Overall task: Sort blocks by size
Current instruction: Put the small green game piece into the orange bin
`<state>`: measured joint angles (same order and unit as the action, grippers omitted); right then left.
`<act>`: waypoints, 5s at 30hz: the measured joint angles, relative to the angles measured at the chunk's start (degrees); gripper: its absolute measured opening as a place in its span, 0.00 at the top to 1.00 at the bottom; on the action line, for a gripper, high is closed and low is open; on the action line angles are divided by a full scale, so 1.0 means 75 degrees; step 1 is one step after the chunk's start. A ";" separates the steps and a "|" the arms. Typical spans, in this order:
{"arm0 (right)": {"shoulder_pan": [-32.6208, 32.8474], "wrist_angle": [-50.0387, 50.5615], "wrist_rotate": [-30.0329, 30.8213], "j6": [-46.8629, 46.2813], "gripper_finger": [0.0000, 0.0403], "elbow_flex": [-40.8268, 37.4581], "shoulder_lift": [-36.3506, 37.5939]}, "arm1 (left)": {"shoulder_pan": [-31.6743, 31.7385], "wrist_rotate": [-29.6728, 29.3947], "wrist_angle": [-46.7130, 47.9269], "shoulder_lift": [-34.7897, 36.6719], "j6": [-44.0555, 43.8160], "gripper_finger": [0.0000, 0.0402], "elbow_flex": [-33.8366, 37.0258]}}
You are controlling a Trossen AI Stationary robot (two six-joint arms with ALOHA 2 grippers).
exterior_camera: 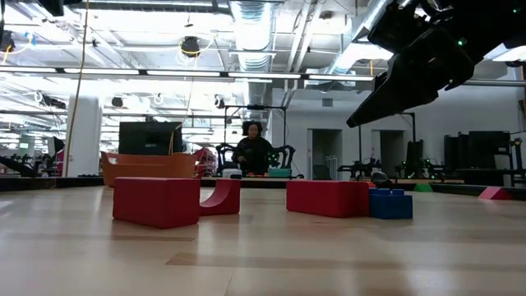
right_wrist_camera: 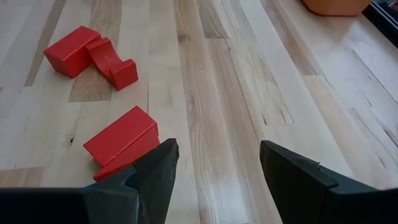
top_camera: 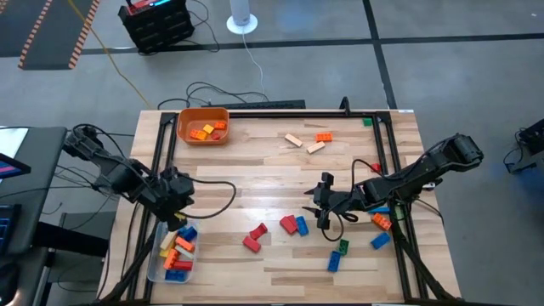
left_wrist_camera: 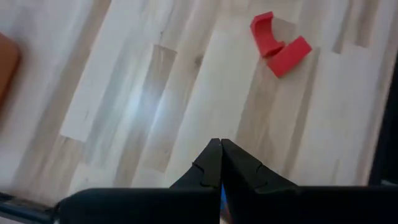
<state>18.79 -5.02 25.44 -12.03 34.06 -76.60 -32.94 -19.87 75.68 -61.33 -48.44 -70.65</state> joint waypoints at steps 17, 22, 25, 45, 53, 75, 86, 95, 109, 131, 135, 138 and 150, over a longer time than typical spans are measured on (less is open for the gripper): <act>0.1227 0.3218 -0.0851 -0.1331 0.35 0.1040 -0.0187 | 0.1672 -0.1359 -0.1572 -0.2753 0.2376 0.95 0.0000; 0.1806 0.5061 -0.1508 -0.1796 0.35 0.1587 -0.0187 | 0.2092 -0.1356 -0.2516 -0.3597 0.3782 0.78 0.0000; 0.2180 0.5549 -0.2004 -0.1809 0.35 0.1768 -0.0187 | 0.2312 -0.1356 -0.2678 -0.3957 0.4417 0.69 0.0000; 0.3348 0.8037 -0.2383 0.1342 0.31 0.3600 -0.1872 | 0.3210 -0.1182 -0.2765 -0.4166 0.4789 0.62 0.0006; 0.3391 0.8698 -0.2291 0.2637 0.28 0.4339 -0.2986 | 0.3309 -0.0945 -0.2533 -0.4169 0.4576 0.62 0.0006; 0.3383 0.7719 -0.2023 0.3743 0.28 0.3853 -0.3453 | 0.3189 -0.0916 -0.1746 -0.4166 0.3971 0.62 0.0006; 0.3184 0.7597 -0.2211 0.3591 0.49 0.3535 -0.3456 | 0.3184 -0.0916 -0.1604 -0.4163 0.3954 0.62 0.0006; 0.2647 0.8435 -0.2858 0.3090 0.60 0.3538 -0.3317 | 0.3181 -0.0780 -0.1600 -0.4163 0.3944 0.62 0.0006; 0.0090 0.7612 -0.4193 0.1998 0.58 0.3538 0.0110 | 0.2482 -0.2009 -0.3441 -0.4163 0.5542 0.62 0.0698; -0.2990 0.3866 -0.8907 0.2582 0.58 0.3541 -0.0411 | 0.0969 -0.4396 -0.6931 -0.4163 0.8361 0.62 0.0752; -0.3329 0.3746 -0.8905 0.2697 0.58 0.3541 -0.1064 | 0.1215 -0.3612 -0.7683 -0.4163 0.8898 0.62 0.0752; -0.3427 0.3691 -0.8908 0.2894 0.58 0.3535 -0.1425 | 0.1315 -0.3254 -0.8208 -0.4163 0.9393 0.62 0.0752; -0.3411 0.2485 -0.8978 0.3019 0.58 0.3536 -0.2215 | 0.2084 -0.0939 -0.9805 -0.4163 1.0692 0.62 0.0752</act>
<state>-6.79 13.62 -41.89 10.61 60.59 -93.21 -17.31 -26.91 2.14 -92.55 31.75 -65.01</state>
